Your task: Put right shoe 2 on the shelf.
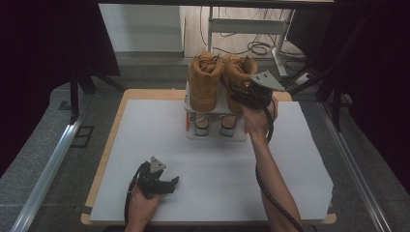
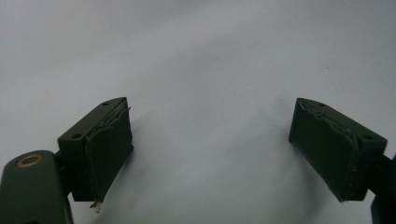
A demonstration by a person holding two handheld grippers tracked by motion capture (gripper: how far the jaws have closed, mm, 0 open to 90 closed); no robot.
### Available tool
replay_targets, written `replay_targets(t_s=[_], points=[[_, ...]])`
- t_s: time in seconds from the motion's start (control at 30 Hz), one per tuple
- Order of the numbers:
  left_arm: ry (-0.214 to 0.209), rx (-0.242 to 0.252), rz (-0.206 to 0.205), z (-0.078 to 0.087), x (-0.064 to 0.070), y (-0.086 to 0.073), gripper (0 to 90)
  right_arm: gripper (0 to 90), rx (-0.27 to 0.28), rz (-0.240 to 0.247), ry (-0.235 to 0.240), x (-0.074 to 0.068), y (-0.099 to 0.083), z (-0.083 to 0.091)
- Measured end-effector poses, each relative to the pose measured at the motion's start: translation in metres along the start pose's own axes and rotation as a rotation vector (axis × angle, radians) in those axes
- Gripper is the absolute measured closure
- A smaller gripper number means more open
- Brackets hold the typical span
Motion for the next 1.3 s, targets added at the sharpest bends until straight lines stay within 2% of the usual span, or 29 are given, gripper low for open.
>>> replay_targets(t_s=[0.2, 0.47, 0.57, 0.73, 0.9, 1.0, 1.17, 1.3], points=[[0.000, 0.000, 0.000, 0.000, 0.000, 0.000, 13.3, 13.8, -0.009, -0.038, 0.044, 0.004, -0.008, 0.014], [0.000, 0.000, 0.000, 0.000, 0.000, 0.000, 13.4, 13.5, -0.026, -0.013, 0.047, 0.005, -0.017, 0.031], [0.000, 0.000, -0.001, 0.000, 0.000, 0.000, 13.4, 16.4, -0.036, -0.011, 0.039, 0.006, -0.021, 0.037], [0.000, 0.000, -0.003, 0.000, 0.000, 0.000, 13.3, 32.8, -0.043, -0.015, 0.050, 0.009, -0.026, 0.052], [0.001, -0.001, -0.003, 0.000, 0.000, 0.000, 13.3, 53.1, -0.056, -0.033, 0.106, 0.012, -0.034, 0.067], [0.001, 0.004, 0.007, 0.000, 0.001, 0.000, 13.3, 66.1, -0.076, -0.019, 0.122, 0.012, -0.040, 0.073], [0.001, 0.001, 0.001, 0.000, 0.000, 0.000, 13.3, 88.7, -0.095, 0.005, 0.144, 0.011, -0.053, 0.078], [0.001, -0.002, -0.003, 0.000, 0.000, 0.000, 13.3, 89.9, -0.120, 0.007, 0.164, 0.010, -0.062, 0.076]])
Point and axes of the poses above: each handheld gripper's, and its own axes: z roughly backward along the jaws, y roughly out of its top, x roughly to its right, the point moved 4 cm from there along -z, roughly forward along the jaws, and after that the axes turned 5 degrees about z, right-handed, at the moved point
